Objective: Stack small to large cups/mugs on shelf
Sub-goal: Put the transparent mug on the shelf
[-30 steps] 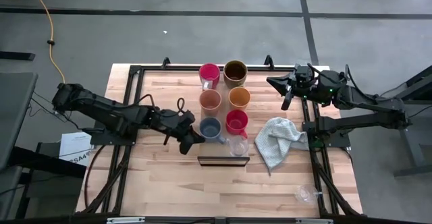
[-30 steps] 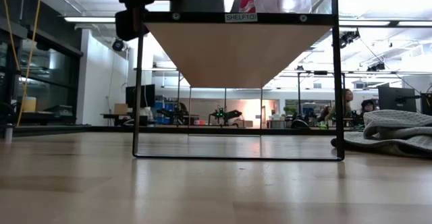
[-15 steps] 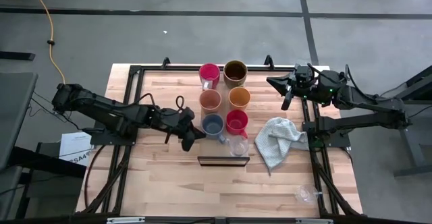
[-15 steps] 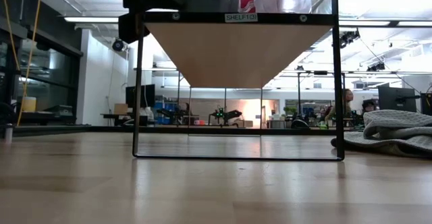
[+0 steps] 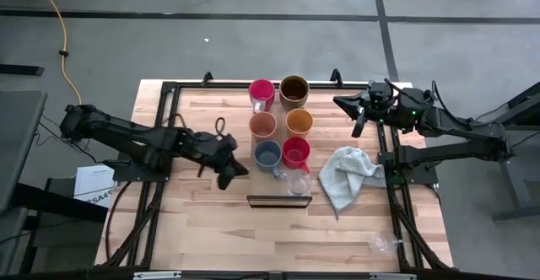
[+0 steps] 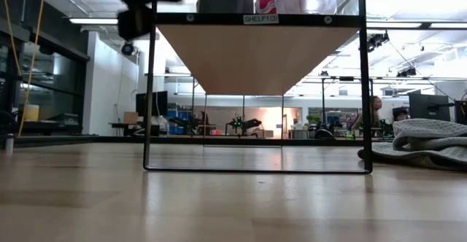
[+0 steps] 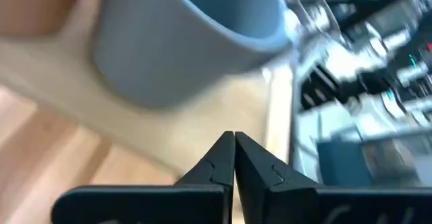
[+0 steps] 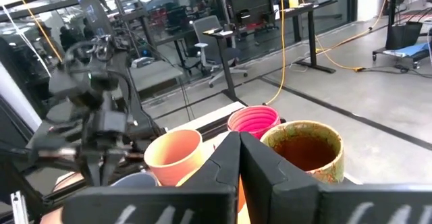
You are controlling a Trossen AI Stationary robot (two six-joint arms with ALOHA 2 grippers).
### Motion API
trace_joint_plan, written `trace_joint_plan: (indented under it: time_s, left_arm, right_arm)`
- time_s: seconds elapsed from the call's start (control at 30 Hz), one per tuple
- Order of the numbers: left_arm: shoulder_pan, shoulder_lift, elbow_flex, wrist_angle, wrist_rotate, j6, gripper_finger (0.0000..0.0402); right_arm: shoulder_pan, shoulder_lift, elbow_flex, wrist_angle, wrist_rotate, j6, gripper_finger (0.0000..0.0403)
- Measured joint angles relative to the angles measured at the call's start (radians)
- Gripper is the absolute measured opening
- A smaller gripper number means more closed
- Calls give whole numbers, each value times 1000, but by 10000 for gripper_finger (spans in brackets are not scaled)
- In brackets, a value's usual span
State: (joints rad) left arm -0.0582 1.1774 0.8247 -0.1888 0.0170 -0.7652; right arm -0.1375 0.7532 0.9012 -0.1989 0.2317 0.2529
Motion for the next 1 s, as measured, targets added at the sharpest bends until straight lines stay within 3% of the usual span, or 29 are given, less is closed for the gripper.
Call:
trace_joint_plan:
  time_s: [0.13,0.37,0.5,0.57,0.67,0.8,1.0]
  left_arm:
    - [-1,-123,40,-98,21,40,0]
    - [1,-321,164,-95,-320,326,0]
    - [9,-383,206,-20,-410,515,0]
    - [39,-402,207,59,-370,580,0]
    - [105,-412,208,130,-207,609,0]
    - [200,-407,208,118,-45,580,0]
    - [266,-404,206,105,-17,554,0]
  right_arm:
    - [0,0,0,0,-26,1,0]
    - [0,0,0,0,-42,12,0]
    - [0,0,0,0,-49,18,0]
    - [0,0,0,1,-49,19,0]
    - [0,0,0,1,-49,19,0]
    - [0,0,0,2,-49,29,0]
    - [0,0,0,2,-49,44,0]
